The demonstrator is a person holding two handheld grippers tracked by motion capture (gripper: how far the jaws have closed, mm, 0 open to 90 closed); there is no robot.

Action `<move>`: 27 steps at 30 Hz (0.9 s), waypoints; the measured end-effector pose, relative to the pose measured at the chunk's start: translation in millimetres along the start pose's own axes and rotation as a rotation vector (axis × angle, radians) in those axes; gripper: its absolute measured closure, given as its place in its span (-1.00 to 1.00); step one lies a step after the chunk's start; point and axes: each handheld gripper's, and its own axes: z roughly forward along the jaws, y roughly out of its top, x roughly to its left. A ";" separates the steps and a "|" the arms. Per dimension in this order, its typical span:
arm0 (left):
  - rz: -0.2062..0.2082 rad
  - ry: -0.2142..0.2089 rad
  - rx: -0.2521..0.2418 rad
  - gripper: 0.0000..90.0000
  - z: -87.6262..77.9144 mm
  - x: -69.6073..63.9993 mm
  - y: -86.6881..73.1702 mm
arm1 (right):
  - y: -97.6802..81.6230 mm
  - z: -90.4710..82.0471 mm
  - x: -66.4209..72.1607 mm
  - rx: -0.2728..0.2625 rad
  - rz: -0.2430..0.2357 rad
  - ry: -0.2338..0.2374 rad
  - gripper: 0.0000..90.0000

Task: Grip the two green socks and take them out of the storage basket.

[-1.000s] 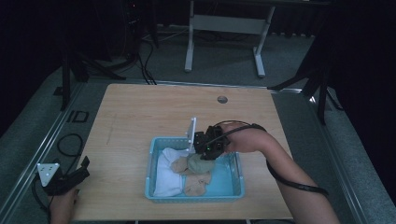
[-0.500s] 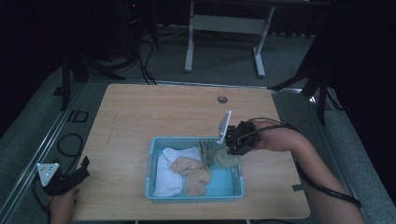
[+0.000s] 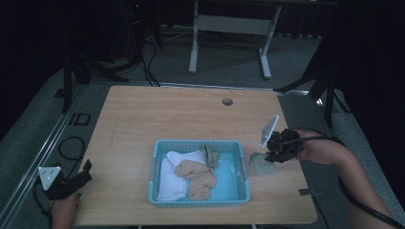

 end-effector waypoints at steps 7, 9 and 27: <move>0.000 0.000 0.000 -0.98 0.0 0.0 0.0 | -23.5 14.2 1.5 -0.004 0.050 0.023 0.78; 0.000 -0.001 0.000 -0.98 -0.2 0.1 0.0 | -27.8 20.3 2.1 -0.009 0.058 0.032 0.78; 0.001 0.001 0.002 -0.98 0.3 -0.2 0.1 | -67.3 110.7 7.4 -0.008 0.178 0.172 0.78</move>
